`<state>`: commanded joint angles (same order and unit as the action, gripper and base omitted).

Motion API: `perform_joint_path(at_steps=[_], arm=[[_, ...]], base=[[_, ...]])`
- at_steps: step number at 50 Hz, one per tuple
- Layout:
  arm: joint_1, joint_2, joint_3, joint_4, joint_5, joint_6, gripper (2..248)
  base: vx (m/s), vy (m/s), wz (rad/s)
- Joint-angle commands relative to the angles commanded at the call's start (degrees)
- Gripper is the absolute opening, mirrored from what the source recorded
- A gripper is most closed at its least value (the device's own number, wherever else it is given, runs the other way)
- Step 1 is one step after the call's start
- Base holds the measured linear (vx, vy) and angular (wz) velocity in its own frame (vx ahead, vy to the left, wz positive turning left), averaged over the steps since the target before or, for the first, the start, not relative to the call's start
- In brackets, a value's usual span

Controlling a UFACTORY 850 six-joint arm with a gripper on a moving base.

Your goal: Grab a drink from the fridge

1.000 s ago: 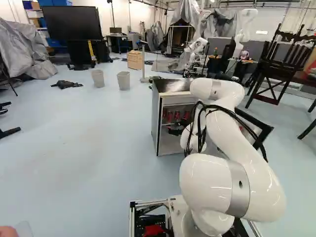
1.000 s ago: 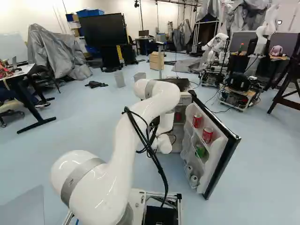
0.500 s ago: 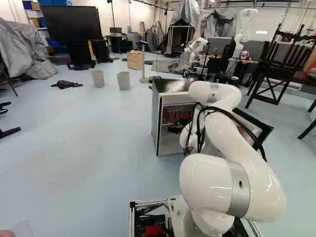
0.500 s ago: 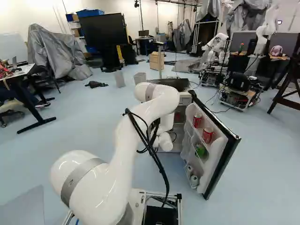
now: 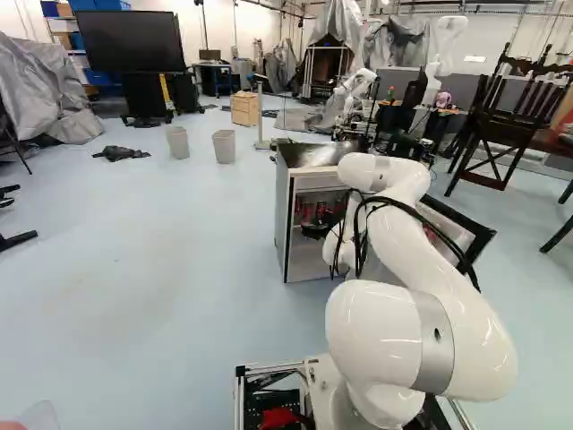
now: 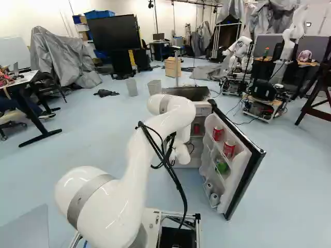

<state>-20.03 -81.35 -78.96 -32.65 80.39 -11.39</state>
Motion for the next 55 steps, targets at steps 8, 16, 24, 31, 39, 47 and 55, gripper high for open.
perform_joint_path(at_steps=[8,16,24,31,39,47,55], arm=[[0.7,-0.7,-1.3,0.0,0.0,0.0,247],[1.4,-1.3,-2.6,0.0,0.0,0.0,247],[1.7,-1.6,-3.3,0.0,0.0,0.0,247],[1.7,-1.7,-3.4,0.0,0.0,0.3,247],[1.7,-1.7,-3.4,0.0,0.0,3.9,247],[1.7,-1.7,-3.4,0.0,0.0,8.2,247],[1.7,-1.7,-3.4,0.0,0.0,9.4,247]], base=[[0.000,0.000,0.000],[0.000,0.000,0.000],[0.000,0.000,0.000],[0.000,0.000,0.000],[0.000,0.000,0.000],[0.000,0.000,0.000],[0.000,0.000,0.000]])
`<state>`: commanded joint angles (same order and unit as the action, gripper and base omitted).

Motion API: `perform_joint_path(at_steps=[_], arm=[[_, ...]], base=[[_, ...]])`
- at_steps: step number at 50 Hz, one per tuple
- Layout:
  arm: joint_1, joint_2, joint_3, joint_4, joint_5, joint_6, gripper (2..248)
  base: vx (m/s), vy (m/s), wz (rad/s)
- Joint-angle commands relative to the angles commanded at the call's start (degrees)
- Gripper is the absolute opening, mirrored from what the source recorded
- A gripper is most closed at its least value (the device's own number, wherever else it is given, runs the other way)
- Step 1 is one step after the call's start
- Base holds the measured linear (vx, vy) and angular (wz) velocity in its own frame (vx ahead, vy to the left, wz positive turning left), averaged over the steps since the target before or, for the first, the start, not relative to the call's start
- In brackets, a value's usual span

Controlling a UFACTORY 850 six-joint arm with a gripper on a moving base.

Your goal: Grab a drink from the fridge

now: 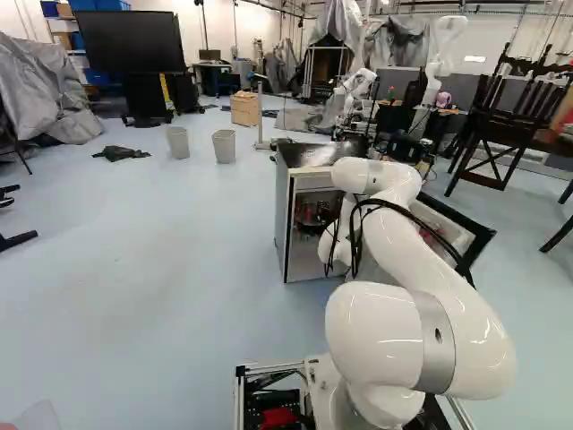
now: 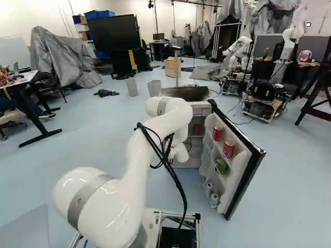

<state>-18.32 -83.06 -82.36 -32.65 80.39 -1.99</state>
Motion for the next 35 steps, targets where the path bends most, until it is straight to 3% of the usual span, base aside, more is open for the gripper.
perform_joint_path(at_steps=[35], arm=[[0.2,-0.9,-1.8,0.0,0.0,0.2,247]], base=[[0.000,0.000,0.000]])
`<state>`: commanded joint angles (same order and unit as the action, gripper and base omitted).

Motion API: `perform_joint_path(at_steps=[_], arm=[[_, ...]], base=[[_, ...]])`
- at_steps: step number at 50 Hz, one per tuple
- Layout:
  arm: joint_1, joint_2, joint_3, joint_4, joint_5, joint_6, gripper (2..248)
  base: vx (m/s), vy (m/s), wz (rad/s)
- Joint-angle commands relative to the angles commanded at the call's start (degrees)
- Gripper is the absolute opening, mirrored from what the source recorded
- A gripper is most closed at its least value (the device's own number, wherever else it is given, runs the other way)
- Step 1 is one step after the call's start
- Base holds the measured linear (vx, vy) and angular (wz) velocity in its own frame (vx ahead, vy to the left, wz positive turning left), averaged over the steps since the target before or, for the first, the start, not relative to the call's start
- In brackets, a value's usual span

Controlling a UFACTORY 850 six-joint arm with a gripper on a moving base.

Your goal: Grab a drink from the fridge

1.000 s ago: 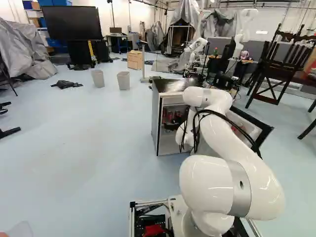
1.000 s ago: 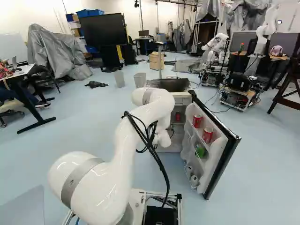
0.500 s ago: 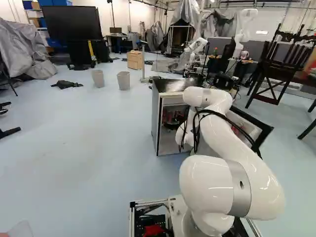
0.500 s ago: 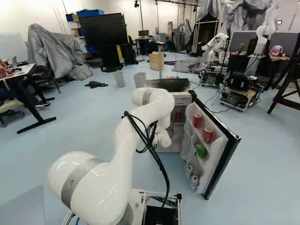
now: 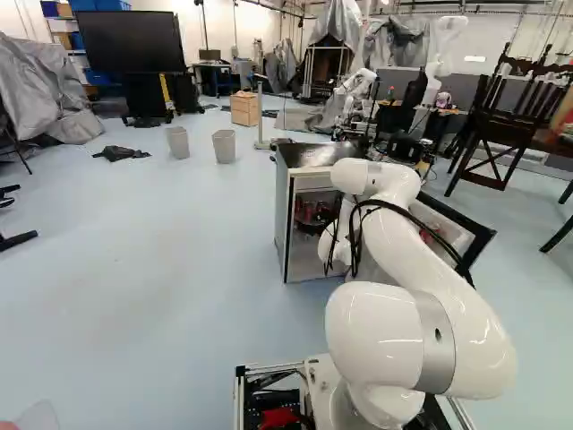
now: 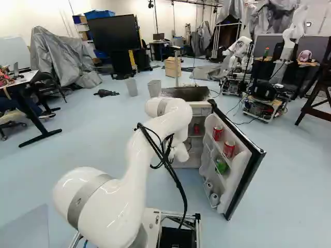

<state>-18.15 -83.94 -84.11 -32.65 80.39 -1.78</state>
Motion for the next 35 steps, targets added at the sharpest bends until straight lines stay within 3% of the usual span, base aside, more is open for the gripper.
perform_joint_path(at_steps=[35], arm=[[0.5,-2.8,-5.5,0.0,0.0,0.0,247]], base=[[0.000,0.000,0.000]])
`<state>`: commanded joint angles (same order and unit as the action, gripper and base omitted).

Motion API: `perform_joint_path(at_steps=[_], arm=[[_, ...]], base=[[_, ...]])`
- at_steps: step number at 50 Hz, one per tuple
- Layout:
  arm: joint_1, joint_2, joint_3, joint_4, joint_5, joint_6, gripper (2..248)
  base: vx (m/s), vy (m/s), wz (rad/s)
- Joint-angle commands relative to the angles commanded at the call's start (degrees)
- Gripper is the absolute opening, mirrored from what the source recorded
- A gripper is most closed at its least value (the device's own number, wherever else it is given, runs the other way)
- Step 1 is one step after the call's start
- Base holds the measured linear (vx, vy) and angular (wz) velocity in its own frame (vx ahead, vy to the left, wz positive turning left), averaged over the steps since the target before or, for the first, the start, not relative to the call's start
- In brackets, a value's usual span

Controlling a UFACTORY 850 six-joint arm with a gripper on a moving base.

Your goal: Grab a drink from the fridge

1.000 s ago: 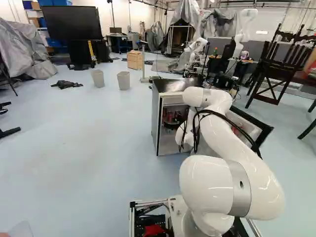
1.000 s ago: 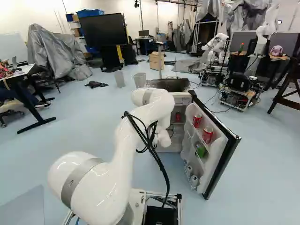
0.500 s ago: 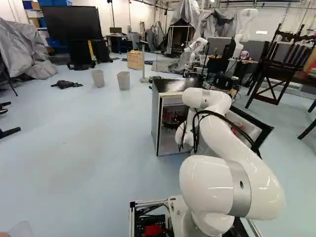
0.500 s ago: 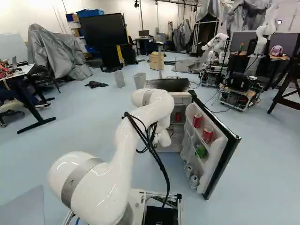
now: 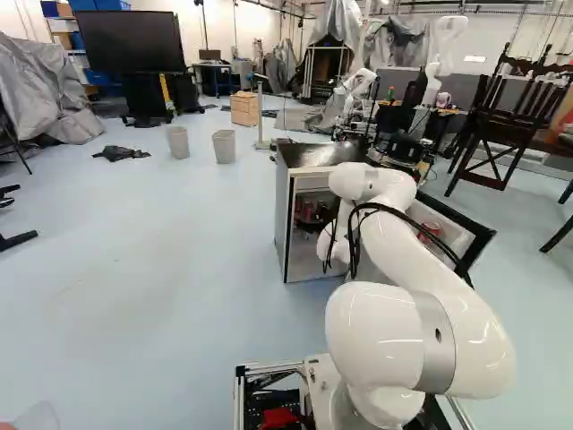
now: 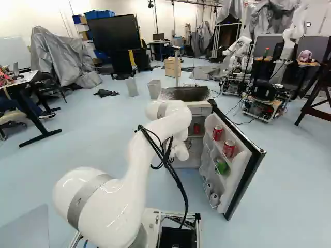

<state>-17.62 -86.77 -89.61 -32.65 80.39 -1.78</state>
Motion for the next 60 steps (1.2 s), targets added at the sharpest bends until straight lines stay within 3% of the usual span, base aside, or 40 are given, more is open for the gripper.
perform_joint_path(at_steps=[60], arm=[[1.1,-5.7,-10.8,0.0,0.0,0.0,247]], base=[[0.000,0.000,0.000]])
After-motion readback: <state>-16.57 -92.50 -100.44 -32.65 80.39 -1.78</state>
